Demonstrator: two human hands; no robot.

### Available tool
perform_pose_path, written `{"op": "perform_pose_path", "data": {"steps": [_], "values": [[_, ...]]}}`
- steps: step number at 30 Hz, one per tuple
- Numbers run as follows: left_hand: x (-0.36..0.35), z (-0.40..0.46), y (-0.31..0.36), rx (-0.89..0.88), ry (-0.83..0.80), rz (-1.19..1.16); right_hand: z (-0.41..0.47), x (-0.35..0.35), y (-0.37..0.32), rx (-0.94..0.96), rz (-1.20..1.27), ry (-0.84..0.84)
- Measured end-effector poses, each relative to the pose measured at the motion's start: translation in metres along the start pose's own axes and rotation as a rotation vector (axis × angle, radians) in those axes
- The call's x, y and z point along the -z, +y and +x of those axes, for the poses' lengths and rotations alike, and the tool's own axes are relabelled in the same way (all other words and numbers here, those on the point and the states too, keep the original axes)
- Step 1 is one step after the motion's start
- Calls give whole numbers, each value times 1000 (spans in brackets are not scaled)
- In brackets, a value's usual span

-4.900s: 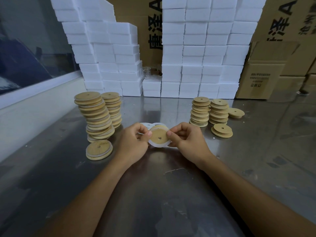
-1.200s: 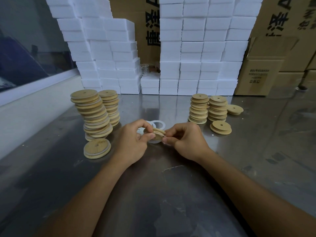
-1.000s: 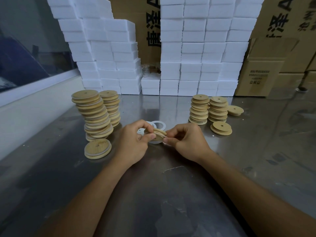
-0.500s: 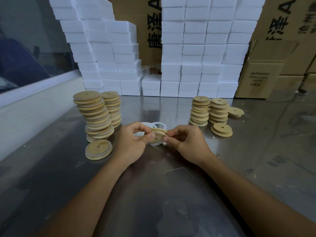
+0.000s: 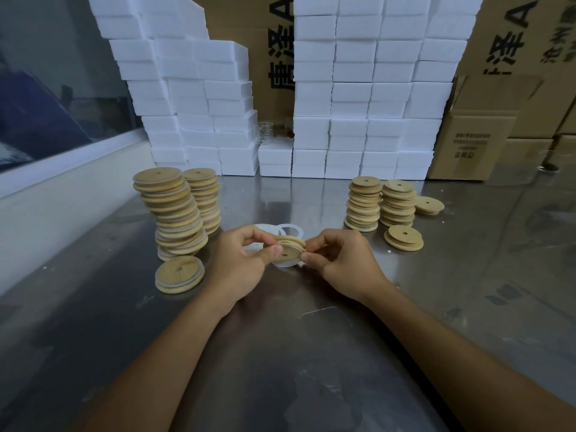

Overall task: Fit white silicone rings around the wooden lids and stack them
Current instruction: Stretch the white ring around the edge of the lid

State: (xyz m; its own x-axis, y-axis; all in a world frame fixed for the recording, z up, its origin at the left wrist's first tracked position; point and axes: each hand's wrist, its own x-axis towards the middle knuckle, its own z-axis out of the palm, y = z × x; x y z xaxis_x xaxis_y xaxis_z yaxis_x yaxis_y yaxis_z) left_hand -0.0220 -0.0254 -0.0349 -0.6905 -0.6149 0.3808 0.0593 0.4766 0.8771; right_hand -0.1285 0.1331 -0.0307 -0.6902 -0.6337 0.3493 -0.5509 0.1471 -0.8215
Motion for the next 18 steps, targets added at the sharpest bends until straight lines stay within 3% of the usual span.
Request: {"op": "perform_pose_path", "data": {"steps": [18], "values": [[-3, -2, 2, 54, -2, -19, 2, 3, 0, -14, 66, 37]]}}
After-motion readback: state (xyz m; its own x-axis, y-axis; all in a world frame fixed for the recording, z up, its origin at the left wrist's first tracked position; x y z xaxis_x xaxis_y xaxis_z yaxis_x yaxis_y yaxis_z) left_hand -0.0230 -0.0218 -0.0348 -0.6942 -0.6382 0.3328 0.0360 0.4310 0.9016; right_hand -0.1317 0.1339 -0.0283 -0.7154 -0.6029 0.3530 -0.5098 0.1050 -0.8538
